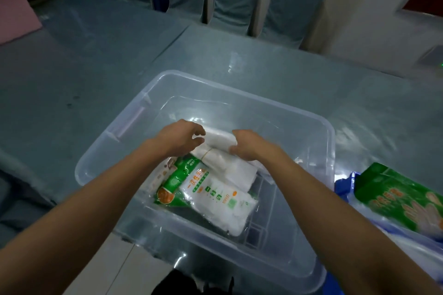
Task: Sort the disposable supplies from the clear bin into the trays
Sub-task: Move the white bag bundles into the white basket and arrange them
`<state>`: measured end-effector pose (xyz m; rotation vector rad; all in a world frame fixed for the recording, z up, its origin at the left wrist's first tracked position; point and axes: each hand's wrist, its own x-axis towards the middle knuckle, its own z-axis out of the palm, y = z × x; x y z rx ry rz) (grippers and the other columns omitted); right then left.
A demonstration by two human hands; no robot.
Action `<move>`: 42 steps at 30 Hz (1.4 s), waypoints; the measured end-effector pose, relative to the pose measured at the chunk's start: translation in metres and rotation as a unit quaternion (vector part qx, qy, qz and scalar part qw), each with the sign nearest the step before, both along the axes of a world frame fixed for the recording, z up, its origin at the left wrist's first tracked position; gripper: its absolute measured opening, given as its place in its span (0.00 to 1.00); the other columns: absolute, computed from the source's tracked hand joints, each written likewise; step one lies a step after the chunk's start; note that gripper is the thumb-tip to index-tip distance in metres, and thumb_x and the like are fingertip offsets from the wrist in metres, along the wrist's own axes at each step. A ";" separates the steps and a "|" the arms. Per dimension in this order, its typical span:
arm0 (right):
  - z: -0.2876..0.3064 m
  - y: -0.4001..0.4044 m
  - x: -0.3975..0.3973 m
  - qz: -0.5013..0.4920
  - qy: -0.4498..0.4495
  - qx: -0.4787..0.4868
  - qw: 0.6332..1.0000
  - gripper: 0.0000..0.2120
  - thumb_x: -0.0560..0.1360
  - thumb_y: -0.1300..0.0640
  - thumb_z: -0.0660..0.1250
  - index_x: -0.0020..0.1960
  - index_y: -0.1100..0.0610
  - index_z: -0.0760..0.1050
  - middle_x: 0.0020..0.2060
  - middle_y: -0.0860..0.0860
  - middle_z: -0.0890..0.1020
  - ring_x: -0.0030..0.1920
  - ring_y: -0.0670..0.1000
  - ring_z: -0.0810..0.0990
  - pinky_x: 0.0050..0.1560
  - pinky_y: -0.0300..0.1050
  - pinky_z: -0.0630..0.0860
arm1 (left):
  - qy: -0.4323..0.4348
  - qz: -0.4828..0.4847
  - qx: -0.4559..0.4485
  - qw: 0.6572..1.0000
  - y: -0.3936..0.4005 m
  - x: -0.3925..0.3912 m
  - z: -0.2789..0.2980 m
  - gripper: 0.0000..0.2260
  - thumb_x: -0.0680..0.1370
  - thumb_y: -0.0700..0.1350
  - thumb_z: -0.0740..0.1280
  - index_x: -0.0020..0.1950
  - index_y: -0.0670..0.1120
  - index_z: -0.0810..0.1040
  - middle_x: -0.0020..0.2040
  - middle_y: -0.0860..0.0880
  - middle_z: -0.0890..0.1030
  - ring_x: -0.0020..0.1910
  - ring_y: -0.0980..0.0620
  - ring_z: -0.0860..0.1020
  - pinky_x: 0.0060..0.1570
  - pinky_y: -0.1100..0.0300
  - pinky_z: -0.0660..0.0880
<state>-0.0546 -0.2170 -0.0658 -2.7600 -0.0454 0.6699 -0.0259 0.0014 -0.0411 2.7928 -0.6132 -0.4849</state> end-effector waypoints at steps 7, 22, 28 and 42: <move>-0.041 0.009 -0.007 0.029 -0.085 -0.064 0.994 0.22 0.77 0.59 0.63 0.70 0.57 0.66 0.66 0.55 0.72 0.64 0.60 0.69 0.63 0.56 0.67 | 0.006 -0.032 0.002 0.999 0.008 0.039 -0.010 0.14 0.81 0.55 0.63 0.65 0.55 0.79 0.62 0.51 0.81 0.57 0.49 0.79 0.55 0.52 0.76; -0.053 0.023 -0.022 -0.062 -0.117 -0.108 0.985 0.12 0.73 0.63 0.63 0.56 0.58 0.75 0.50 0.56 0.81 0.55 0.59 0.76 0.54 0.51 0.71 | 0.059 -0.033 -0.169 0.983 0.015 0.055 -0.025 0.14 0.81 0.51 0.66 0.64 0.50 0.81 0.58 0.52 0.83 0.49 0.55 0.79 0.53 0.58 0.76; -0.016 0.008 -0.041 -0.209 -0.146 0.020 0.967 0.03 0.73 0.59 0.66 0.46 0.57 0.75 0.43 0.57 0.82 0.44 0.59 0.79 0.43 0.48 0.75 | 0.019 0.005 -0.214 0.977 0.017 0.063 -0.016 0.10 0.79 0.50 0.66 0.57 0.52 0.83 0.54 0.54 0.84 0.48 0.54 0.81 0.54 0.54 0.78; 0.035 0.008 -0.088 -0.401 -0.277 0.177 0.855 0.03 0.71 0.62 0.69 0.45 0.60 0.79 0.39 0.57 0.82 0.36 0.48 0.75 0.38 0.44 0.73 | 0.109 0.105 -0.354 0.923 -0.003 0.048 0.004 0.08 0.74 0.51 0.72 0.49 0.49 0.81 0.47 0.51 0.85 0.44 0.50 0.84 0.51 0.52 0.80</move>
